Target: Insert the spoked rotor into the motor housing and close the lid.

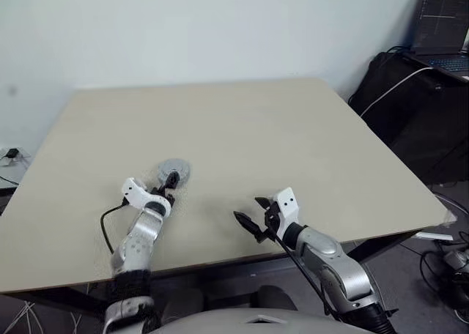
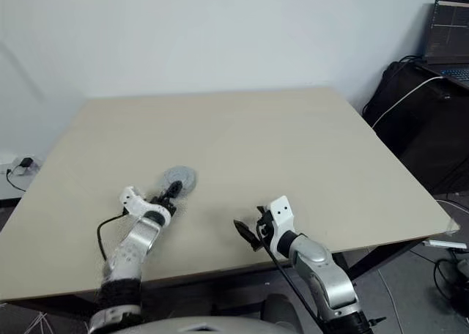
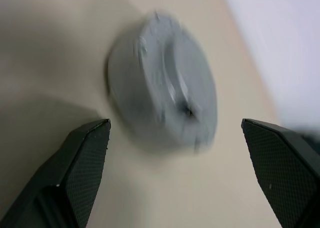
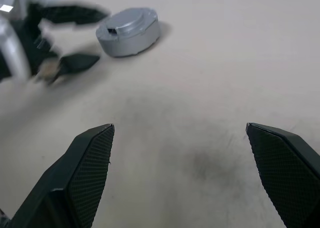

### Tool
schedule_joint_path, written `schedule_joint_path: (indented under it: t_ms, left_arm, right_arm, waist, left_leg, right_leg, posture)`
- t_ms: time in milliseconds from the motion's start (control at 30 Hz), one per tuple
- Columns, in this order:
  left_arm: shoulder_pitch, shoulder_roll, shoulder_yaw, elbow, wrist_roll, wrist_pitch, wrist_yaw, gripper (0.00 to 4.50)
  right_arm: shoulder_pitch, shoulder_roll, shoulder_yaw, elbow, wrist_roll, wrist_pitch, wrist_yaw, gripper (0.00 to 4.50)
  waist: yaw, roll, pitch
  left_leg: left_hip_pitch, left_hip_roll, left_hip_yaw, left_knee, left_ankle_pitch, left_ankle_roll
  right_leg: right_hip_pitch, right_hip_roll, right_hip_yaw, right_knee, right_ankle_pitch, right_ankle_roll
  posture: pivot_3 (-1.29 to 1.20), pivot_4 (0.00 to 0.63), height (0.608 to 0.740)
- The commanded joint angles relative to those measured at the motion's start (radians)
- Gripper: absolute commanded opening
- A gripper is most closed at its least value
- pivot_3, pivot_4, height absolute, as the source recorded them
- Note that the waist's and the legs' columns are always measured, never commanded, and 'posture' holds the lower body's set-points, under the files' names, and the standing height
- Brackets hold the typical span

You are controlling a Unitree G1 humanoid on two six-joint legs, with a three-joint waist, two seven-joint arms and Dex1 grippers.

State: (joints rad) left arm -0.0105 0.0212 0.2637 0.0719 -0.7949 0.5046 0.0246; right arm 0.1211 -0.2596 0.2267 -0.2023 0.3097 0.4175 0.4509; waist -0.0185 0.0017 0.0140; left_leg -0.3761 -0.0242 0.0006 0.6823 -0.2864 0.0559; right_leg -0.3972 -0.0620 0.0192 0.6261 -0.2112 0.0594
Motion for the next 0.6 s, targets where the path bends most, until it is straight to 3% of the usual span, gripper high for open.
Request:
schedule_joint_path:
  t_ms: [33,167,333,467,600]
  left_arm:
    - [0.130,0.047,-0.092,-0.142,0.082,0.057,-0.041,4.46]
    - [0.289,0.101,-0.227,-0.295,0.335,-0.160,-0.085,4.46]
    - [0.400,0.105,-0.347,-0.302,0.696,-0.493,0.008,4.46]
    - [0.445,0.061,-0.348,-0.250,0.855,-0.656,0.122,4.46]
    - [0.476,0.008,-0.336,-0.204,0.914,-0.777,0.191,4.46]
  right_arm:
    - [-0.004,0.029,-0.036,-0.012,-0.020,-0.049,-0.038,4.50]
    - [0.011,0.083,-0.063,0.033,-0.084,-0.194,-0.105,4.50]
    - [0.020,0.141,-0.101,0.141,-0.211,-0.446,-0.238,4.50]
    - [0.033,0.161,-0.110,0.231,-0.325,-0.607,-0.344,4.50]
    - [0.074,0.152,-0.104,0.276,-0.415,-0.708,-0.414,4.50]
  waist:
    - [0.000,0.002,-0.001]
    - [0.000,0.003,0.000]
    - [0.009,0.004,0.003]
    - [0.011,0.005,0.003]
    - [0.013,0.005,0.003]
  left_leg:
    - [0.000,0.000,0.000,0.000,0.000,-0.001]
    - [0.001,0.001,0.000,0.000,-0.003,-0.005]
    - [-0.001,0.000,0.000,0.000,-0.003,-0.005]
    - [-0.004,-0.001,0.000,-0.002,-0.004,-0.005]
    - [-0.005,-0.001,0.000,-0.003,-0.004,-0.005]
  right_leg:
    - [-0.001,0.000,0.000,0.000,0.000,0.000]
    - [-0.002,-0.002,0.000,0.000,-0.003,0.003]
    - [-0.004,-0.010,-0.001,0.001,-0.003,0.004]
    - [-0.007,-0.013,-0.001,0.001,-0.004,0.004]
    - [-0.010,-0.013,-0.002,0.001,-0.002,0.000]
  posture:
    - [0.00,0.000,0.740]
    - [0.00,0.000,0.740]
    - [0.00,0.000,0.740]
    - [0.00,0.000,0.740]
    - [0.00,0.000,0.740]
